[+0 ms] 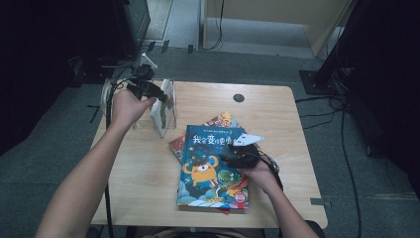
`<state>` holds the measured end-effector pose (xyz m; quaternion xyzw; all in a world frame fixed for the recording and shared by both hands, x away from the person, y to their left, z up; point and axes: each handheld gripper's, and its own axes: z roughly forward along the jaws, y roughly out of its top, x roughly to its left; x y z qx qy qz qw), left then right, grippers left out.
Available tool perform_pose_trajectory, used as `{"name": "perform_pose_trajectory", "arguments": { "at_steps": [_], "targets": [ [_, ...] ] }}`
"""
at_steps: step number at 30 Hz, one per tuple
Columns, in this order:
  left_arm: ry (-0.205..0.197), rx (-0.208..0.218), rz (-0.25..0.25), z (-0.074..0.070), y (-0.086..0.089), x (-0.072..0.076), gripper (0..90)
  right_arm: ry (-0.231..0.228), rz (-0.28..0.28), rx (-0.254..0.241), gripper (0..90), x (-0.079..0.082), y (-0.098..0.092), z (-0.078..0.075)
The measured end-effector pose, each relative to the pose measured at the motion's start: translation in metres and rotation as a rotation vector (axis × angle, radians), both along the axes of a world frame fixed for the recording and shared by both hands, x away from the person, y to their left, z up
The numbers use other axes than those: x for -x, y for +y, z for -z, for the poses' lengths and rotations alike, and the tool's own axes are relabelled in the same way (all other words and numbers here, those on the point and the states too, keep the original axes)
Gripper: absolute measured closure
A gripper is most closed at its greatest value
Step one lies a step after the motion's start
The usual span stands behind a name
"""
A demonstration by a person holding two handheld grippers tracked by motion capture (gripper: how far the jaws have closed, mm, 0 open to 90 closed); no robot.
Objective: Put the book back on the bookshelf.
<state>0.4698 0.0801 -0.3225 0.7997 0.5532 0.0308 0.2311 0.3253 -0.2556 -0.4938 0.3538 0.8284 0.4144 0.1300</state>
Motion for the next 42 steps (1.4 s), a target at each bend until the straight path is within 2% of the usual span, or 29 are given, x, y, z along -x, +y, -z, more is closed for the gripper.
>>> {"name": "perform_pose_trajectory", "arguments": {
  "at_steps": [3, 12, 13, 15, 18, 20, 23, 26, 28, 34, 37, 42],
  "targets": [
    [-0.003, 0.023, 0.024, 0.007, -0.001, 0.009, 55.5, -0.004, 0.013, -0.002, 41.4, 0.001, -0.004, -0.001],
    [-0.016, -0.003, 0.091, 0.034, -0.013, 0.031, 53.5, -0.008, 0.036, -0.005, 42.7, 0.004, -0.014, -0.002],
    [-0.016, 0.011, 0.101, 0.037, -0.014, 0.033, 53.1, -0.010, 0.039, -0.007, 42.8, 0.004, -0.015, -0.002],
    [-0.041, 0.014, 0.118, 0.041, -0.017, 0.037, 53.0, -0.008, 0.041, -0.007, 43.3, 0.005, -0.017, -0.001],
    [-0.042, 0.032, 0.143, 0.047, -0.020, 0.043, 52.9, 0.005, 0.052, -0.008, 44.7, 0.007, -0.020, -0.001],
    [-0.052, 0.028, 0.158, 0.051, -0.022, 0.047, 52.4, 0.004, 0.056, -0.006, 45.1, 0.008, -0.023, 0.000],
    [-0.058, 0.065, 0.169, 0.056, -0.023, 0.054, 52.2, 0.007, 0.064, -0.008, 46.6, 0.011, -0.027, 0.000],
    [-0.072, 0.066, 0.189, 0.062, -0.025, 0.060, 52.0, 0.003, 0.070, -0.005, 47.7, 0.013, -0.031, 0.000],
    [-0.060, 0.079, 0.199, 0.068, -0.026, 0.064, 51.9, 0.004, 0.074, -0.003, 48.8, 0.015, -0.033, 0.000],
    [-0.091, 0.098, 0.237, 0.084, -0.029, 0.078, 52.5, 0.003, 0.085, -0.015, 51.3, 0.020, -0.042, 0.001],
    [-0.085, 0.122, 0.253, 0.092, -0.030, 0.083, 52.6, 0.003, 0.089, -0.021, 53.8, 0.023, -0.045, 0.002],
    [-0.079, 0.135, 0.271, 0.106, -0.032, 0.091, 51.9, 0.003, 0.103, -0.027, 59.2, 0.028, -0.051, 0.002]
  ]
}}
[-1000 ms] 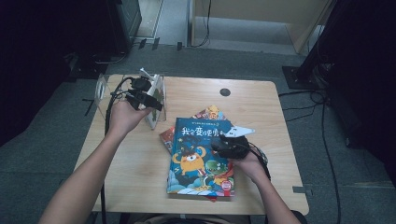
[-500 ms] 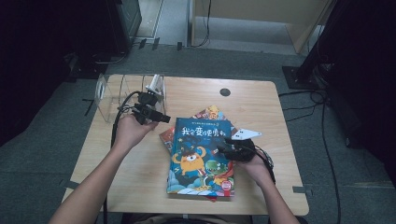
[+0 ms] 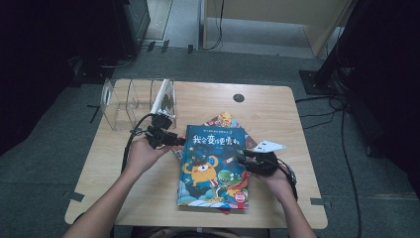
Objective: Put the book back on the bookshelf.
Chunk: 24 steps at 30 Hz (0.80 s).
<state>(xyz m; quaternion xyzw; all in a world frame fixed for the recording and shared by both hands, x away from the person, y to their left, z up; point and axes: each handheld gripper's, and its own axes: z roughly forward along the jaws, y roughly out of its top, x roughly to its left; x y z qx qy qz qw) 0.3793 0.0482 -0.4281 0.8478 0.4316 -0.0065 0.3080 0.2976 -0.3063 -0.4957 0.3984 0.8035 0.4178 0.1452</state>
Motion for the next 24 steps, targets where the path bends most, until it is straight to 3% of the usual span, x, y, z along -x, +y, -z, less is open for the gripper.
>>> {"name": "perform_pose_trajectory", "arguments": {
  "at_steps": [8, 12, 17, 24],
  "targets": [
    [0.027, 0.018, 0.023, 0.017, 0.003, 0.010, 53.8, 0.011, 0.042, 0.010, 75.5, 0.002, -0.009, 0.000],
    [0.018, 0.057, 0.025, 0.026, 0.008, 0.019, 64.5, 0.012, 0.059, 0.005, 79.6, 0.000, -0.010, 0.000],
    [0.016, 0.077, 0.040, 0.031, 0.011, 0.024, 71.3, -0.003, 0.080, 0.018, 82.2, -0.001, -0.012, 0.000],
    [0.024, 0.097, 0.070, 0.038, 0.013, 0.031, 85.9, 0.022, 0.102, 0.040, 85.9, -0.007, -0.014, 0.005]
  ]
}}
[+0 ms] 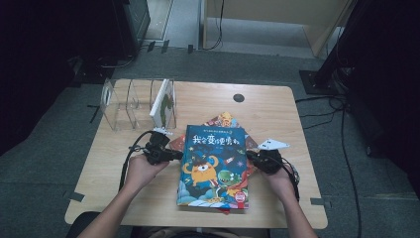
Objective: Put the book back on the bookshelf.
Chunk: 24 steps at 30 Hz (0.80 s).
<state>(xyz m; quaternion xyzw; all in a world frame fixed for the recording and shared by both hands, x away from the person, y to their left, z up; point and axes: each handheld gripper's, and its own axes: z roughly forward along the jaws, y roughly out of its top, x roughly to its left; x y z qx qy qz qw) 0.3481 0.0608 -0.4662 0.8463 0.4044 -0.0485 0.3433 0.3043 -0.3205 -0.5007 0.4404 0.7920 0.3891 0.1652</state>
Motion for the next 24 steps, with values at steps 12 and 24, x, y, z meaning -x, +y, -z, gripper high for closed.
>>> {"name": "perform_pose_trajectory", "arguments": {
  "at_steps": [12, 24],
  "targets": [
    [0.055, 0.013, -0.007, 0.017, 0.007, 0.012, 90.0, 0.007, 0.002, -0.002, 85.8, -0.007, 0.002, -0.001],
    [0.058, 0.050, -0.028, 0.022, 0.007, 0.022, 90.0, 0.004, 0.008, 0.005, 89.6, -0.017, 0.003, -0.001]
  ]
}}
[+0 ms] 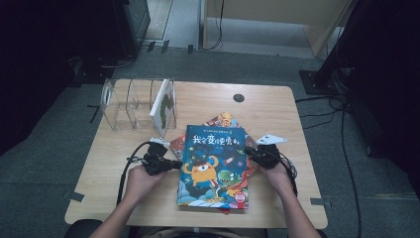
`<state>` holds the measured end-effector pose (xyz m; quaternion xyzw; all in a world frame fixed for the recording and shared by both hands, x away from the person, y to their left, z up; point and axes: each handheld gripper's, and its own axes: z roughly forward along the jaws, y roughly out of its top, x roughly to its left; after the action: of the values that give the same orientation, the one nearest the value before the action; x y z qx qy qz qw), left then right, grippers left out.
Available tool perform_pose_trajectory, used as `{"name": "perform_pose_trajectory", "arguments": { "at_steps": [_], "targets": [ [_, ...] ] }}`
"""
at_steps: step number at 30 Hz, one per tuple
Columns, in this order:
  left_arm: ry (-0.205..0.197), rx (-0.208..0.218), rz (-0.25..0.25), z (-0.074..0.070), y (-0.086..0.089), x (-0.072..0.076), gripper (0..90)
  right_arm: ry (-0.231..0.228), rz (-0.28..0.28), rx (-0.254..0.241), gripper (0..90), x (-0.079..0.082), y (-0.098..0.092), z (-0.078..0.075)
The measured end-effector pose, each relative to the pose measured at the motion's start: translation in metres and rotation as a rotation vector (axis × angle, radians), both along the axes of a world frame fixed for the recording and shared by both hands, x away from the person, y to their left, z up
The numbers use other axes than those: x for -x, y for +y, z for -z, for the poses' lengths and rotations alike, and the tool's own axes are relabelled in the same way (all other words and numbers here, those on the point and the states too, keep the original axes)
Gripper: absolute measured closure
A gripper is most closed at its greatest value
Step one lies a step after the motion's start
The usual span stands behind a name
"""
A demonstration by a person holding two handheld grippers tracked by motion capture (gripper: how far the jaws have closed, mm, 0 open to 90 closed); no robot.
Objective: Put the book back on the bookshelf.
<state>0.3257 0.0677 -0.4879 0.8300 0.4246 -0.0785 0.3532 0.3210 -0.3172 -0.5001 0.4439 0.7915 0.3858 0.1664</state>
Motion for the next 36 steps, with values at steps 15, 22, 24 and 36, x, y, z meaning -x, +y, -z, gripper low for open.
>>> {"name": "perform_pose_trajectory", "arguments": {
  "at_steps": [15, 22, 24, 36],
  "targets": [
    [0.011, 0.013, -0.011, 0.001, 0.003, 0.019, 89.9, -0.011, 0.009, -0.006, 90.0, -0.010, 0.011, 0.001],
    [0.005, 0.037, -0.025, -0.001, 0.004, 0.028, 89.2, -0.004, 0.001, -0.001, 90.0, -0.018, 0.020, 0.000],
    [0.003, 0.036, -0.026, -0.001, 0.004, 0.031, 88.7, -0.011, -0.005, 0.004, 90.0, -0.022, 0.024, 0.000],
    [-0.027, 0.014, -0.038, -0.002, 0.000, 0.038, 88.7, -0.022, -0.009, 0.015, 90.0, -0.037, 0.034, 0.001]
  ]
}}
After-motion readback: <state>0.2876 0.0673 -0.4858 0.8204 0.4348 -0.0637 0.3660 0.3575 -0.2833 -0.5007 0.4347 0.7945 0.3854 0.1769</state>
